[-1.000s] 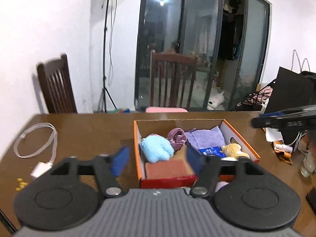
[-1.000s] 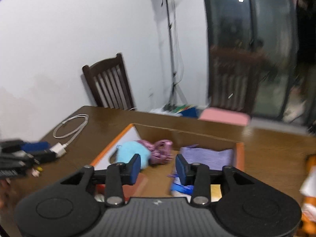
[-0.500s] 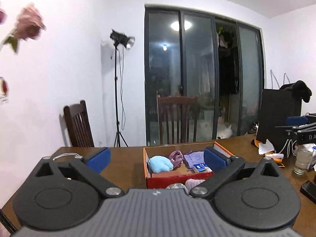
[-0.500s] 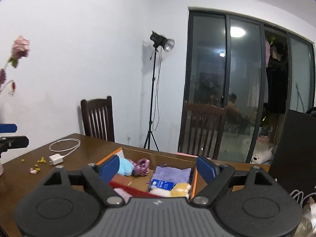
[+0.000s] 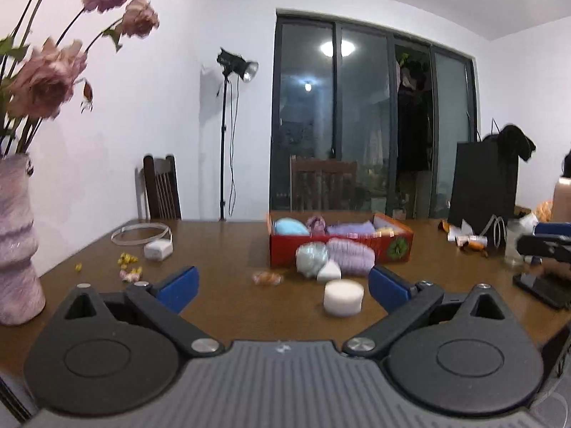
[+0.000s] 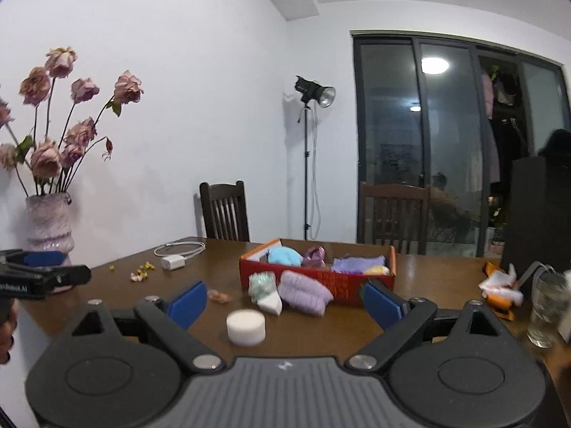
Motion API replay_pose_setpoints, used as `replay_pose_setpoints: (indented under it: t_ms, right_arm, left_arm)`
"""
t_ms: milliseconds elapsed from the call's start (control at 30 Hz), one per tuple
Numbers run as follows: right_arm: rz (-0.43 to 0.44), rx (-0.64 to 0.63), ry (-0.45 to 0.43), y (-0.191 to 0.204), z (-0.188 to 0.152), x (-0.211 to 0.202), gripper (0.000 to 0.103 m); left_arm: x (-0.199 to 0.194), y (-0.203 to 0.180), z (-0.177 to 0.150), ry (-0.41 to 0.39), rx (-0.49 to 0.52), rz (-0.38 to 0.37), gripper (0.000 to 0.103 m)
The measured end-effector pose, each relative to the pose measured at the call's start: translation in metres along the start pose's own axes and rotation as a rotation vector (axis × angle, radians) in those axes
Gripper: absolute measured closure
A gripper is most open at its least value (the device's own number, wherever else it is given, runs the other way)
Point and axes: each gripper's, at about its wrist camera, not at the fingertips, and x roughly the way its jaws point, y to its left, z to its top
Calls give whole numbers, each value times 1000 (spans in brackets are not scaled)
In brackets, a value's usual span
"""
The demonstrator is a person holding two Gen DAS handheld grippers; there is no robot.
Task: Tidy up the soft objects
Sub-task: 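Move both tools back over the soft-object pile, then grasp the lavender fuzzy roll with the right gripper while the left gripper grips it too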
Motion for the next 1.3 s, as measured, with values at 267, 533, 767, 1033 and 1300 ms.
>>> replay_pose_setpoints:
  t_ms: [267,533,767,1033,1300]
  right_arm:
    - [-24,48,89,2,-42,-10,6]
    - [-29,69,113,-3,-47,22,7]
    - [-60,144,175,-26,-46,84,8]
    - [-9,311,227,-73,-29,230,13]
    - [-11,422,335,-88,-31,356,45]
  left_arm:
    - [17,1,-5,36,-15,-16,0]
    - [48,-7,-16,96,11,-39,0]
    - [112,-12,-6,146,-12,-64,0]
    - [207,-25,11,157,-34,-52,0]
    - [270,-22,25,179,-119,-21,0]
